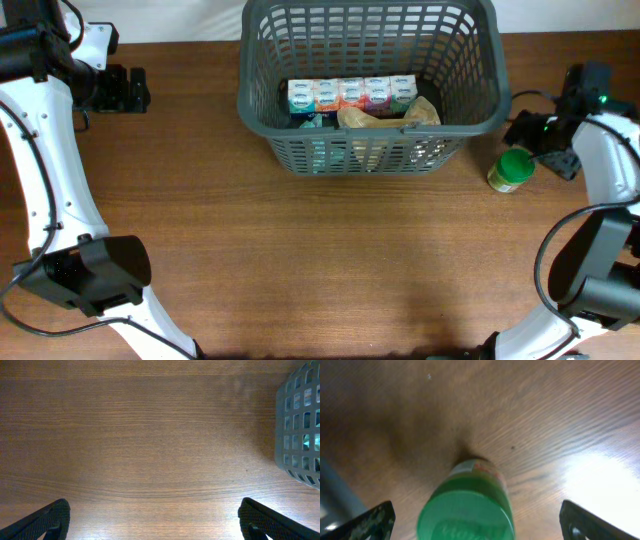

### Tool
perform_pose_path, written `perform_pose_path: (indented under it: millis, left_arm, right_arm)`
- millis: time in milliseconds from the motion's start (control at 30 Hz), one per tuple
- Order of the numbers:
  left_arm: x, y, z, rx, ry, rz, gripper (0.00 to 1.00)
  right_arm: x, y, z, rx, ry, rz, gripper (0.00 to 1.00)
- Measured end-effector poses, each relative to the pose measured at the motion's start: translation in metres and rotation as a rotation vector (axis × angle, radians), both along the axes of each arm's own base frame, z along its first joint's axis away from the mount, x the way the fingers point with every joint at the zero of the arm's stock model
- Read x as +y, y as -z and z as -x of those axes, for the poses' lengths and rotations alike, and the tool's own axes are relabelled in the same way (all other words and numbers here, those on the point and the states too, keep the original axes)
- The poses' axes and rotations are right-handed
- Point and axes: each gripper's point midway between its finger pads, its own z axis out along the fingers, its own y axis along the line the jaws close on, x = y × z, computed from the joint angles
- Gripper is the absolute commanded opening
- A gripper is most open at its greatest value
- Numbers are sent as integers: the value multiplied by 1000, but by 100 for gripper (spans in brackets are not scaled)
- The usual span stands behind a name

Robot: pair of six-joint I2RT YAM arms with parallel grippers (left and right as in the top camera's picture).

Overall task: Pack container
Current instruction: 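Move the right gripper down to the green-lidded jar, then grasp the green-lidded jar with the right gripper and lift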

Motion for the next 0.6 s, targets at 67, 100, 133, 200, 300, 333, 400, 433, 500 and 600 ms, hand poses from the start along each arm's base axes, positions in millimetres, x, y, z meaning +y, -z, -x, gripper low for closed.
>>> perform_pose_path:
  millis: [67, 100, 133, 200, 300, 333, 400, 433, 500, 600]
  left_arm:
    - [0, 0, 0, 0, 0, 0, 99]
    - [0, 0, 0, 0, 0, 0, 99]
    - [0, 0, 0, 0, 0, 0, 99]
    - [0, 0, 0, 0, 0, 0, 99]
    - [0, 0, 0, 0, 0, 0, 99]
    - [0, 0, 0, 0, 0, 0, 99]
    - [0, 0, 0, 0, 0, 0, 99]
    - [0, 0, 0, 0, 0, 0, 99]
    - [0, 0, 0, 0, 0, 0, 99]
    - [0, 0, 0, 0, 0, 0, 99]
  right_arm:
    - [4, 12, 2, -1, -5, -19, 97]
    - [6, 17, 3, -4, -6, -27, 97]
    - [8, 22, 3, -12, -6, -36, 97]
    - [10, 29, 2, -24, -1, -47, 98]
    - [11, 32, -2, -49, -2, -56, 97]
    - [12, 32, -4, -60, -1, -59, 97]
    - [12, 31, -7, -73, -2, -61, 97]
    - [12, 31, -8, -77, -1, -62, 97]
    - [12, 33, -9, -75, 8, -66, 97]
    - [12, 46, -7, -46, 22, -79, 96]
